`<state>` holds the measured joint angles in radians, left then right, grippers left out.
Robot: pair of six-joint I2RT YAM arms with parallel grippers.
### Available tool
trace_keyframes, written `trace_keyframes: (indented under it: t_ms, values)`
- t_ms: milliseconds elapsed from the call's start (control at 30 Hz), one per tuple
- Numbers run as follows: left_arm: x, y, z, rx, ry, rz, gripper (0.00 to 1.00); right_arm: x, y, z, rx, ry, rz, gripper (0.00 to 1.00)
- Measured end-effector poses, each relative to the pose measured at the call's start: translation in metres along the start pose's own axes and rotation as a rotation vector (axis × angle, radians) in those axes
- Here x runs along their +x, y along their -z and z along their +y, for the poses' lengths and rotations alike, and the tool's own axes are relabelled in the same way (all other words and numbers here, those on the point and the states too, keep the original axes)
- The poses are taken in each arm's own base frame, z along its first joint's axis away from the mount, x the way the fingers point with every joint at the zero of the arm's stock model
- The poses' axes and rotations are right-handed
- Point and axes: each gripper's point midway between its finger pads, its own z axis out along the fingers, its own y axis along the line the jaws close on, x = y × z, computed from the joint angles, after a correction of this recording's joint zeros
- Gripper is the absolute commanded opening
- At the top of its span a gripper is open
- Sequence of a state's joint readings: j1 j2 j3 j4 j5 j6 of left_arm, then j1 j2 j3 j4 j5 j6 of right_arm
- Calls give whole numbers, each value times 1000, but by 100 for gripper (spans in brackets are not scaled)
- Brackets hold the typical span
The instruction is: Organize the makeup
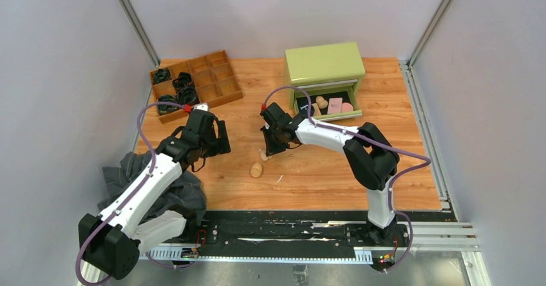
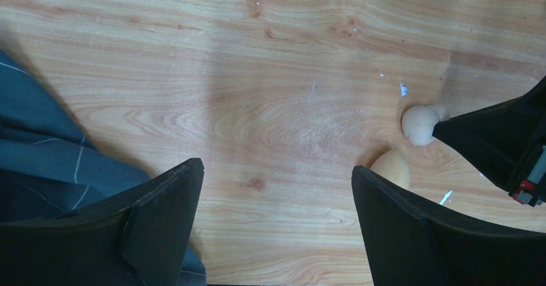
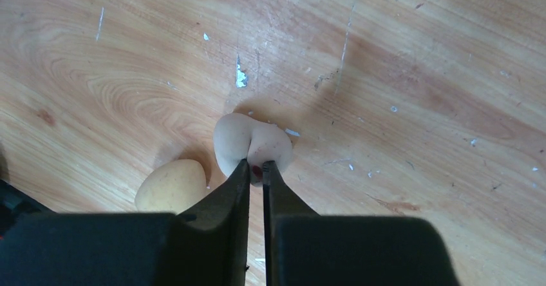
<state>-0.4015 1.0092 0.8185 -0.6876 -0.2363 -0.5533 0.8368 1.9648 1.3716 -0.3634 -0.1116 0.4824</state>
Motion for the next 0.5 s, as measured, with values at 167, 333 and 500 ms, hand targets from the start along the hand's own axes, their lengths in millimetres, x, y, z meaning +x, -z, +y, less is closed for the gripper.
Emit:
trace_keyframes:
  t_ms: [167,333,500]
  values:
    - [1,0,0,0,-4,1,90,-1,10,-1,4,-3,-18,1]
    - [4,-2,2,-3,-10,8,90,-8,43,-9,25,-10,-82,1]
    - [4,-2,1,2,-22,8,90,-30,90,-37,79,-48,-206,1]
